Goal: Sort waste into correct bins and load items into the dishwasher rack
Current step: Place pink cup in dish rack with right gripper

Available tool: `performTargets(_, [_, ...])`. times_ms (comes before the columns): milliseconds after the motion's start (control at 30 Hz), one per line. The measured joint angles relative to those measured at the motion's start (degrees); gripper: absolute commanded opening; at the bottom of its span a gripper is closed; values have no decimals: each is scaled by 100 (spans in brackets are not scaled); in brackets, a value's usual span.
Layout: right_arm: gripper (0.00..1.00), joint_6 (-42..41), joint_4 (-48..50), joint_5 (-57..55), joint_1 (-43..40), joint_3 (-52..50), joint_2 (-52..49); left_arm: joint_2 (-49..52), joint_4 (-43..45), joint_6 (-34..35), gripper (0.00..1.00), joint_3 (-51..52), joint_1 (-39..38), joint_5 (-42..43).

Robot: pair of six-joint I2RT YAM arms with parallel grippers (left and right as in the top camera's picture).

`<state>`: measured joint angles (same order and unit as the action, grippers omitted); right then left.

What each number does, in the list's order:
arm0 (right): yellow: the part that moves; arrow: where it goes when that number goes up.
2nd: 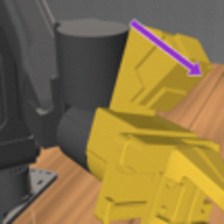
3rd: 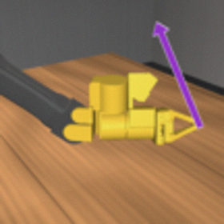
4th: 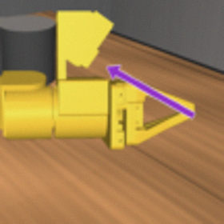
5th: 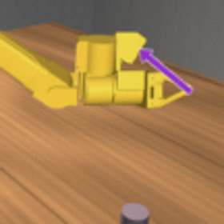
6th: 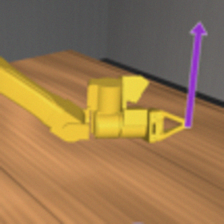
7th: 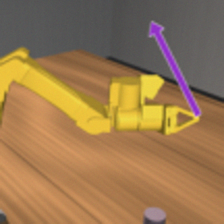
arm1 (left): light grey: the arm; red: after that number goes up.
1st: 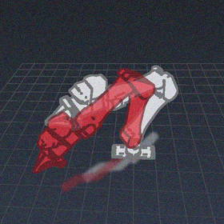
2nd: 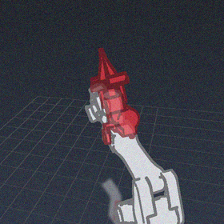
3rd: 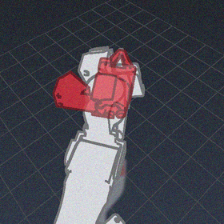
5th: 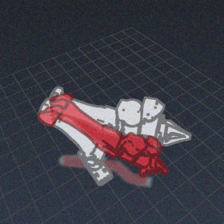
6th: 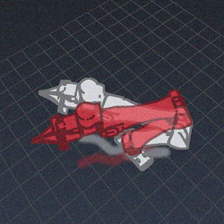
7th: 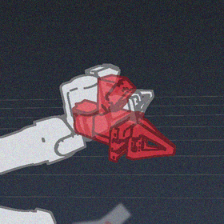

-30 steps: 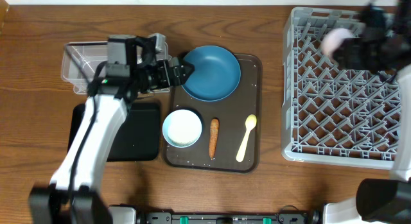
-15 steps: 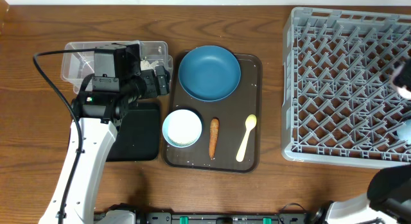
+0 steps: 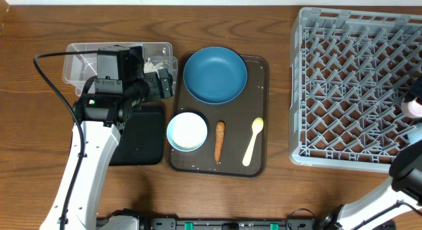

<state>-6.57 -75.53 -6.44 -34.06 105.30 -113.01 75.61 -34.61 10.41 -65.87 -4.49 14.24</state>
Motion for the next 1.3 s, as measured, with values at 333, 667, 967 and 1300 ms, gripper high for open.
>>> performTargets(333, [74,-66,15,-4,0,-2,-494,0,-118,-17,97,0,0,-9])
performTargets(667, [83,-63,11,190,2,59,-496,0,-120,-17,98,0,0,-9])
performTargets(967, [83,214,348,1364,282,586,203,2,-120,-17,98,0,0,-9])
performTargets(1300, [6,149,-684,745,1294,555,645,0,-125,-17,98,0,0,-9])
